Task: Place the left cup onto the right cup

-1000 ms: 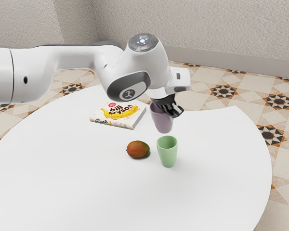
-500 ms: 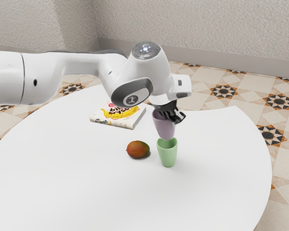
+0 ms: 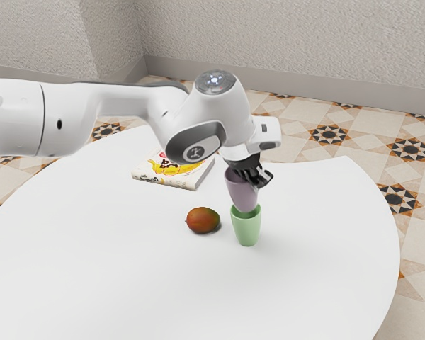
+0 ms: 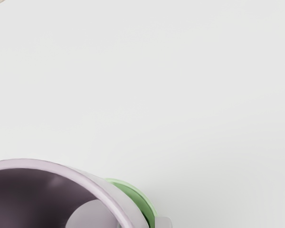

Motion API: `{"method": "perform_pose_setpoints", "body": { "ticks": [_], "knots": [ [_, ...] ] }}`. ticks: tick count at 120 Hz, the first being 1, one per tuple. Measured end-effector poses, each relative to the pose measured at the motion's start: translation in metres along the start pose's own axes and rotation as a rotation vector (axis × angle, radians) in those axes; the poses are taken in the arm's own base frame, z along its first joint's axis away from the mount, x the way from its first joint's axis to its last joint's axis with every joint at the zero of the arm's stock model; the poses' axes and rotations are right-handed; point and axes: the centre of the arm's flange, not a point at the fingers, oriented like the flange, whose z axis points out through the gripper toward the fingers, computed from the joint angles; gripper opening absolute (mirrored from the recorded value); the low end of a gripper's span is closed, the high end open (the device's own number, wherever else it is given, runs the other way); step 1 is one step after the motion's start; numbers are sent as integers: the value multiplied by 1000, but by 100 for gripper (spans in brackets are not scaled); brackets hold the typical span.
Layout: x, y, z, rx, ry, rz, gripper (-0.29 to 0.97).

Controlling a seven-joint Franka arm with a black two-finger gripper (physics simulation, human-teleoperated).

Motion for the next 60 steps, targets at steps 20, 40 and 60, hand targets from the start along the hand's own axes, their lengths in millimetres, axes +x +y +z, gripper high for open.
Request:
{"method": "perform_pose_setpoints", "body": {
  "ticks": [20, 40, 60],
  "knots": [
    [-1, 1, 9, -12, -4, -5, -10],
    [-2, -3, 17, -15, -8, -13, -10],
    [-4, -12, 27, -11, -19, -28, -10]
  ]
}}
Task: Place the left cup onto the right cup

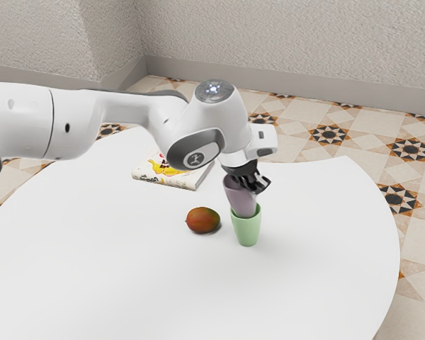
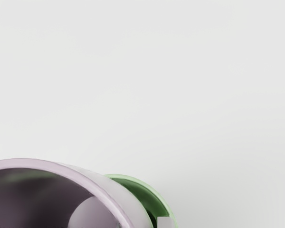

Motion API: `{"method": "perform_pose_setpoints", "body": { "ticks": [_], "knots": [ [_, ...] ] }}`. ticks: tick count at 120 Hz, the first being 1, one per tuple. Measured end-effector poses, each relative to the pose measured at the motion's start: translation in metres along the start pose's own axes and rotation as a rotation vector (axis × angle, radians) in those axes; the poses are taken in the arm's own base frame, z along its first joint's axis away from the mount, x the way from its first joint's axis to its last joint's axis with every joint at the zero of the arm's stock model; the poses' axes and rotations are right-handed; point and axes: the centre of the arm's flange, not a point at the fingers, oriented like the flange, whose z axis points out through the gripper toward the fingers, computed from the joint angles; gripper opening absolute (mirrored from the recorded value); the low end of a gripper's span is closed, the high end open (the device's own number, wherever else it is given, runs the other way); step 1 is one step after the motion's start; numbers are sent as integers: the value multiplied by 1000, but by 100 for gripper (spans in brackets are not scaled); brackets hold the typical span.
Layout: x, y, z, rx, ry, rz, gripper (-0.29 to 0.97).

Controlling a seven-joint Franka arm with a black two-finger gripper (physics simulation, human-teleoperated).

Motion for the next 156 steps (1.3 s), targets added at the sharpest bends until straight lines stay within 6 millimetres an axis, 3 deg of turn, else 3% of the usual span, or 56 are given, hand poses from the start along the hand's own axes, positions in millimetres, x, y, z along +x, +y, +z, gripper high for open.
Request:
{"method": "perform_pose_setpoints", "body": {
  "ticks": [14, 41, 57, 109, 129, 156],
  "knots": [
    [0, 0, 2, -3, -2, -2, -6],
    [0, 1, 2, -10, -4, 4, 32],
    [0, 1, 2, -12, -4, 8, 47],
    [2, 5, -6, -13, 10, 22, 62],
    [8, 8, -37, 1, 55, 30, 65],
    [11, 4, -104, 37, 100, 3, 67]
  ]
}}
